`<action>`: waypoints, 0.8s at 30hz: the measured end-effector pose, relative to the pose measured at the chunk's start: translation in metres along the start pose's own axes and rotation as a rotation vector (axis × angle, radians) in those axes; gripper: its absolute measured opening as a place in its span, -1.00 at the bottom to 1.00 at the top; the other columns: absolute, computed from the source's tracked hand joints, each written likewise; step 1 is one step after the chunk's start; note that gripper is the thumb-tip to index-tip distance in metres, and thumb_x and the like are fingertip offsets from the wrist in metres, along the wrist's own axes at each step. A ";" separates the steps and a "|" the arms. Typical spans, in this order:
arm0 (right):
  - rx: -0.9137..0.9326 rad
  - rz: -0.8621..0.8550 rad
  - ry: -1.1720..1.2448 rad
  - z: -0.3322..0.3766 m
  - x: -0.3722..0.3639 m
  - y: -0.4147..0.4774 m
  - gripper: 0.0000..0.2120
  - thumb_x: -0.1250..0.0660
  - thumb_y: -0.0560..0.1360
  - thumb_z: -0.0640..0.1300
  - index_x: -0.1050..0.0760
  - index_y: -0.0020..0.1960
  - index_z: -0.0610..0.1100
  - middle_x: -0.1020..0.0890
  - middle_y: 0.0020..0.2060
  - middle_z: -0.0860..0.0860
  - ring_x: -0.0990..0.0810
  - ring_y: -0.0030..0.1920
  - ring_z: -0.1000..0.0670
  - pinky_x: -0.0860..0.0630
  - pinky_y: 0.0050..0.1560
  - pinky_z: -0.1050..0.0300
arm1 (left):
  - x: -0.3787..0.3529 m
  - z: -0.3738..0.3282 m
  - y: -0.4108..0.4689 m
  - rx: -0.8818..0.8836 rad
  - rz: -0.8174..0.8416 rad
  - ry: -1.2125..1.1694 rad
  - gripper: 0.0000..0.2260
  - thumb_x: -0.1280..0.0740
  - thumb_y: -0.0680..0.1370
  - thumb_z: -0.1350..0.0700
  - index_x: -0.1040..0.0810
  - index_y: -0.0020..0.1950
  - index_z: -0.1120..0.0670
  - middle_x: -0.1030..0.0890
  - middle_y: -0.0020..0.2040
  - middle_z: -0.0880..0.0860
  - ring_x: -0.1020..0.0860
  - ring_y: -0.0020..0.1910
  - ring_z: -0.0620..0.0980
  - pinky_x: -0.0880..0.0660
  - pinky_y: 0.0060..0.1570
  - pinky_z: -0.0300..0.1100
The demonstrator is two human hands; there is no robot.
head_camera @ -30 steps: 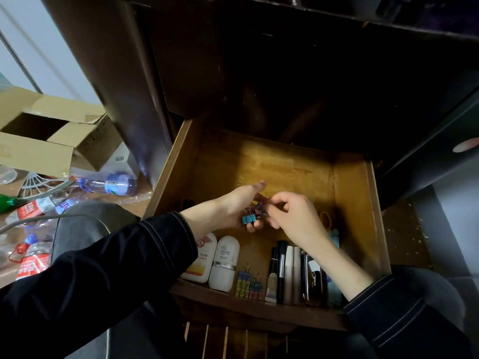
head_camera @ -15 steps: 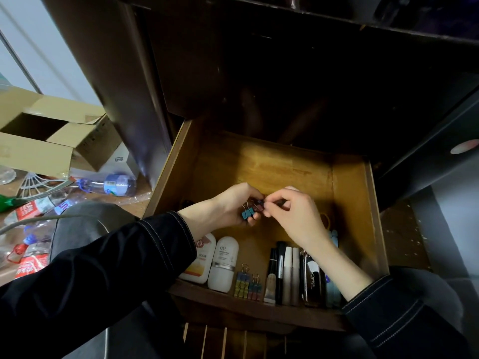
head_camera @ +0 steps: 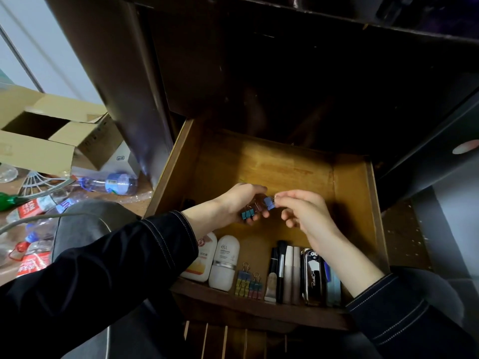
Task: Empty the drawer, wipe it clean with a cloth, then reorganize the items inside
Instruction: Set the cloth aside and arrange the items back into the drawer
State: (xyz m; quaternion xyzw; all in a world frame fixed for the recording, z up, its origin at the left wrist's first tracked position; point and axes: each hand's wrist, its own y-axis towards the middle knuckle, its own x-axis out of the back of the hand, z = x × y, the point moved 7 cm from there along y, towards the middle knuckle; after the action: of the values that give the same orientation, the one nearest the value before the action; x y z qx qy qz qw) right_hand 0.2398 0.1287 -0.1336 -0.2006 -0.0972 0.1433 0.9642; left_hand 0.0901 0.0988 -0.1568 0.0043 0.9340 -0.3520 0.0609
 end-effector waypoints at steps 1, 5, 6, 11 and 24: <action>-0.041 -0.007 0.098 -0.002 0.003 -0.001 -0.91 -0.47 0.47 -0.26 -0.68 -0.03 -0.15 -0.71 -0.19 -0.12 -0.55 -0.35 0.06 -0.46 -0.40 0.23 | 0.003 0.001 0.001 0.020 -0.031 -0.036 -0.76 -0.20 0.66 0.04 -0.51 0.04 0.21 -0.59 -0.30 0.15 -0.41 -0.47 -0.01 -0.31 -0.48 -0.27; 0.061 -0.008 -0.238 0.002 0.007 0.002 -0.90 -0.46 0.45 -0.22 -0.69 -0.13 -0.04 -0.70 -0.30 0.04 -0.56 -0.39 0.16 -0.44 -0.42 0.27 | 0.018 0.005 0.005 0.073 -0.136 -0.205 -0.80 -0.18 0.63 0.13 -0.52 -0.08 0.19 -0.52 -0.28 0.13 -0.41 -0.43 -0.01 -0.34 -0.46 -0.25; 0.102 0.061 -0.446 0.002 -0.001 0.001 -0.90 -0.46 0.45 -0.20 -0.68 -0.17 -0.01 -0.70 -0.31 0.07 -0.59 -0.35 0.17 -0.48 -0.37 0.26 | 0.019 0.006 0.006 0.088 -0.142 -0.251 -0.83 -0.18 0.61 0.17 -0.51 -0.09 0.19 -0.50 -0.28 0.13 -0.41 -0.41 0.00 -0.35 -0.46 -0.25; 0.048 0.539 -0.871 -0.030 -0.042 -0.016 -0.93 -0.48 0.40 -0.19 -0.72 -0.20 -0.06 -0.73 -0.20 0.06 -0.68 -0.13 0.01 -0.64 -0.04 -0.06 | 0.020 0.009 0.005 0.103 -0.130 -0.345 -0.89 -0.20 0.56 0.27 -0.43 0.07 0.22 -0.45 -0.25 0.14 -0.43 -0.38 0.01 -0.41 -0.53 -0.26; 0.048 0.671 -0.983 -0.049 -0.054 -0.024 -0.92 -0.47 0.38 -0.17 -0.73 -0.16 -0.09 -0.72 -0.22 0.10 -0.65 -0.15 0.11 -0.62 -0.07 0.01 | 0.015 0.007 0.002 0.114 -0.080 -0.331 -0.85 -0.15 0.60 0.25 -0.47 0.08 0.22 -0.45 -0.22 0.13 -0.43 -0.36 0.01 -0.41 -0.49 -0.24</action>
State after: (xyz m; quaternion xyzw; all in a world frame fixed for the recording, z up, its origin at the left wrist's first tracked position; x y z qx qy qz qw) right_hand 0.2071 0.0731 -0.1743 -0.1085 -0.4604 0.5186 0.7122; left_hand 0.0764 0.0948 -0.1651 -0.0874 0.8892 -0.4023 0.1997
